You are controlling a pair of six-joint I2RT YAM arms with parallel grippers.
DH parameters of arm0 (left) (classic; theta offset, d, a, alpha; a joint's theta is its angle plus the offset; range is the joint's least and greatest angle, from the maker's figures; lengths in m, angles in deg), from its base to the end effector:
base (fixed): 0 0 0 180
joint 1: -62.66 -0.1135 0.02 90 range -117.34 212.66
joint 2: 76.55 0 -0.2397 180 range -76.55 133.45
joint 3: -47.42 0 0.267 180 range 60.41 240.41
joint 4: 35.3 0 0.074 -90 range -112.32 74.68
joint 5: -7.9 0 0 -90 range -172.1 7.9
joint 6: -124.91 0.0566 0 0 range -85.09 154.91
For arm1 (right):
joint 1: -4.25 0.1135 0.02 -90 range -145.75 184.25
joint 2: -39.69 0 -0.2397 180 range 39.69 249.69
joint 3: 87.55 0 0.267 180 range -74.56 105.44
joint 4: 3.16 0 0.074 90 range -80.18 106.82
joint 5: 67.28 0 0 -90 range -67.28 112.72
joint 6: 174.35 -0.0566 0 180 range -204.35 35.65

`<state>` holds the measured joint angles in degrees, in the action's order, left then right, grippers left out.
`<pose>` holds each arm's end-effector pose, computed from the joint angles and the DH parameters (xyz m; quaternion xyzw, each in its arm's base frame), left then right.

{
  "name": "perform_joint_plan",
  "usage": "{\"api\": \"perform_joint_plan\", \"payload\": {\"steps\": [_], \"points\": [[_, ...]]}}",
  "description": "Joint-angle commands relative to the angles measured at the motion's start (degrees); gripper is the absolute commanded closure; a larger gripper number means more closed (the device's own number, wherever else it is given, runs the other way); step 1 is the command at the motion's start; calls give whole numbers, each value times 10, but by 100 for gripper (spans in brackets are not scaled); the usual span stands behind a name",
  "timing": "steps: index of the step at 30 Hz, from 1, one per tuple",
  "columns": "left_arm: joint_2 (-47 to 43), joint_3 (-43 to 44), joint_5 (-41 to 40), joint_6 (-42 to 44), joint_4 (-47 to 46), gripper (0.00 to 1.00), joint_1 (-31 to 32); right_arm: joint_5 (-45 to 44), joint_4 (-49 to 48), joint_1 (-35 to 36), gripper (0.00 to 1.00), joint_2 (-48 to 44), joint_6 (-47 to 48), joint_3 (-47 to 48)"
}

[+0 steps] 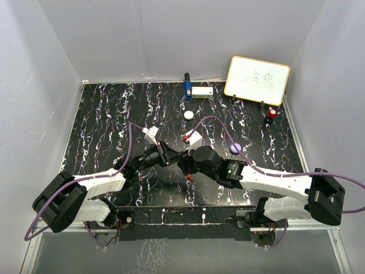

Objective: Insert the wireless bluetooth earbuds into the charging case
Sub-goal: Pick up the charging case at the center of the board.

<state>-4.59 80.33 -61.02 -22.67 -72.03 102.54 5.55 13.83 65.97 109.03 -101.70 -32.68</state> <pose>0.2017 -0.1950 0.1681 0.0161 0.7202 -0.5988 0.3500 0.1584 0.2591 0.2042 -0.2581 0.8263 0.2073 0.4557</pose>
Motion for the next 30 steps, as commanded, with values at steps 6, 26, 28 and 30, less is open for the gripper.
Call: {"api": "perform_joint_plan", "payload": {"steps": [6, 26, 28, 30], "points": [[-7, -4, 38, 6, -30, 100, 6, 6, -81, -11, 91, -1, 3, 45], [0, 17, 50, -22, -28, 100, -88, 35, -54, -35, 25, 11, -11, 60], [10, 23, 65, -28, -36, 100, -110, 44, -46, -40, 24, 6, -16, 59], [21, 28, 85, -38, -51, 100, -131, 60, -40, -50, 23, -5, -27, 54]]}}
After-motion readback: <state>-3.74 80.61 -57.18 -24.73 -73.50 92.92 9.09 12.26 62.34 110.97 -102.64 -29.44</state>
